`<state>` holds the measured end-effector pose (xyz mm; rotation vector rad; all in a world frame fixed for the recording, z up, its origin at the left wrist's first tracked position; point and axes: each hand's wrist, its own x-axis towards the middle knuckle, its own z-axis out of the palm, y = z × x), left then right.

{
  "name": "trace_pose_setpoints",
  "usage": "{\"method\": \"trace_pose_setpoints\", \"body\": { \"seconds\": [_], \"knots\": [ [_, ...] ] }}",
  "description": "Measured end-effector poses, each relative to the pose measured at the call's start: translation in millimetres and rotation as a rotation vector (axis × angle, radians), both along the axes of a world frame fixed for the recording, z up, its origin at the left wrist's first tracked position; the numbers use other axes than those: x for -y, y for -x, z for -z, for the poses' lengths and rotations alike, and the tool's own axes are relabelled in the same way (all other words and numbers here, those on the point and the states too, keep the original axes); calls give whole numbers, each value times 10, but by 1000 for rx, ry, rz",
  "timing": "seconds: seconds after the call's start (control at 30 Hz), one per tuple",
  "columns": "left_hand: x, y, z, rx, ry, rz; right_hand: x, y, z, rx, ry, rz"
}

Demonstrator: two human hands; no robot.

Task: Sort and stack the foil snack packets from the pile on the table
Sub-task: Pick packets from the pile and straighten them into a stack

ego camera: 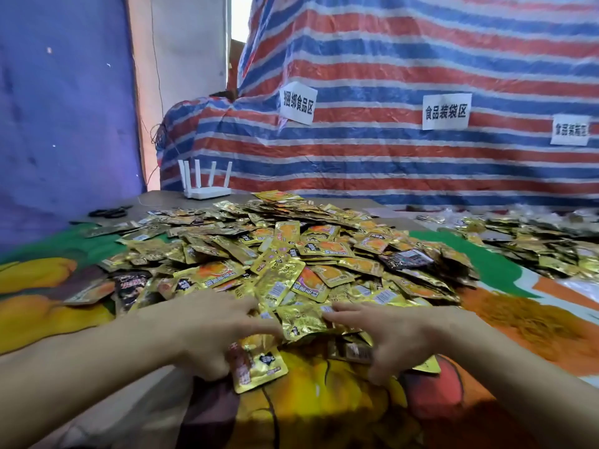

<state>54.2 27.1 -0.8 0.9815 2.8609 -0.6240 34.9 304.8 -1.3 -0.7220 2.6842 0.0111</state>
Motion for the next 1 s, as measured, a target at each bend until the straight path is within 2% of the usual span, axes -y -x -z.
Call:
{"method": "trace_pose_setpoints", "body": {
  "seconds": [0.1, 0.17, 0.27, 0.33, 0.43, 0.53, 0.6, 0.67, 0.73, 0.9, 1.0],
  "knots": [
    [1, 111, 213, -119, -112, -11, 23, 24, -7, -44, 91, 40],
    [-41, 191, 265, -170, -221, -78, 40, 41, 33, -226, 101, 36],
    [-130, 261, 304, -171, -258, -183, 129, 40, 202, -521, 21, -4],
    [-160, 306, 278, -124, -261, -218, 189, 53, 339, -600, 59, 28],
    [-106, 326, 195, -2, -243, -229, 211, 98, 383, -487, 273, 133],
    [-65, 331, 215, -48, -240, -192, 249, 145, 349, -276, 326, 178],
    [-75, 330, 265, -121, -243, -162, 309, 184, 348, -318, 272, 148],
    [-86, 349, 297, -168, -222, -147, 346, 233, 364, -455, 242, 111],
    [-77, 382, 275, -193, -244, -160, 347, 289, 377, -518, 300, 90],
    [-23, 549, 128, -214, -533, -138, 325, 398, 306, -445, 810, 148],
    [3, 670, 70, -273, -644, -86, 347, 457, 206, -393, 1030, 191]
  ]
}}
